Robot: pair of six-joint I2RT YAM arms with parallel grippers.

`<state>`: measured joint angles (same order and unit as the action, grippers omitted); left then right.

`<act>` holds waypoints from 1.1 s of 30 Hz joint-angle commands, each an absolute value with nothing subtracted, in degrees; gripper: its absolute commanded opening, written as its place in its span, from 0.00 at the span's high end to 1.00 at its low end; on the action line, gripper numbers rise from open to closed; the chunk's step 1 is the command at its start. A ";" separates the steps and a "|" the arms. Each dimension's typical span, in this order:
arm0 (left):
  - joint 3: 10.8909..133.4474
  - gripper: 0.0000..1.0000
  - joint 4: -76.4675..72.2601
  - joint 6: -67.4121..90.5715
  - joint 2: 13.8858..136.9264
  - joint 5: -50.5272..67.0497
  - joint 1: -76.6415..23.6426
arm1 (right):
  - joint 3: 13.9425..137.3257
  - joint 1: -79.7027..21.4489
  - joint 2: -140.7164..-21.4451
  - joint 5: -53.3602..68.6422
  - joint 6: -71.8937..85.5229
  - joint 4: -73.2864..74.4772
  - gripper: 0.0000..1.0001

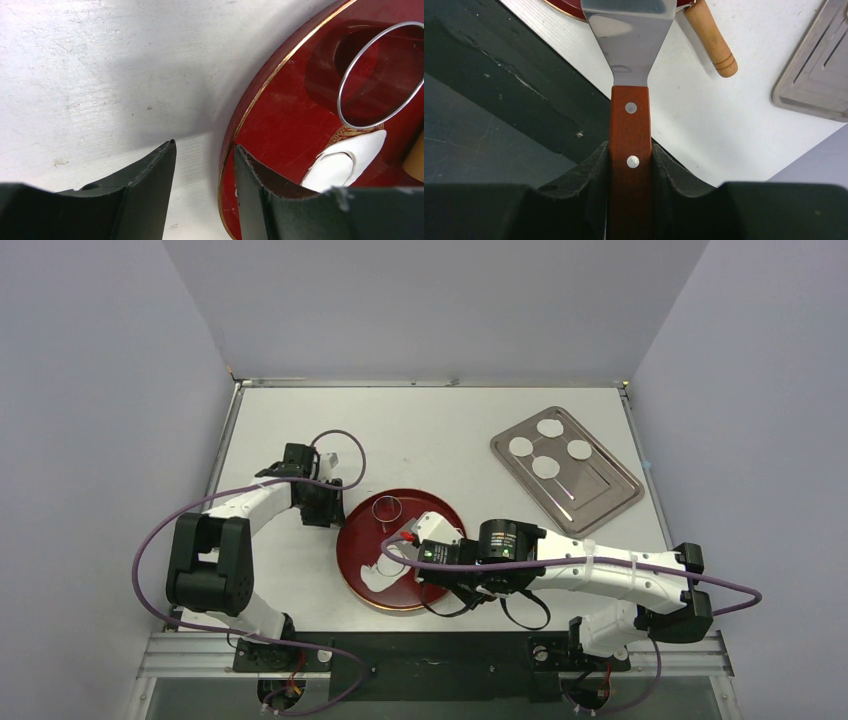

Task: Roll out the dumpling wrappers from the dough
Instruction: Adjust the spatula.

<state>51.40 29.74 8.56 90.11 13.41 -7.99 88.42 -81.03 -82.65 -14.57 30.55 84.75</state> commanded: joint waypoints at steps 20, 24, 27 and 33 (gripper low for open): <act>85.07 0.36 54.88 -20.85 81.76 52.05 -5.22 | 84.76 -54.75 -75.61 7.33 32.08 65.46 1.00; 93.06 0.33 68.16 -43.73 77.61 49.52 -13.63 | 85.94 -50.54 -73.99 11.62 33.08 63.86 1.00; 91.92 0.25 66.37 -52.16 72.20 46.47 -23.20 | 87.19 -50.04 -73.91 14.16 32.90 63.88 1.00; 79.75 0.16 43.13 -49.86 64.11 42.23 -39.17 | 87.30 -49.24 -71.47 16.54 34.98 61.45 1.00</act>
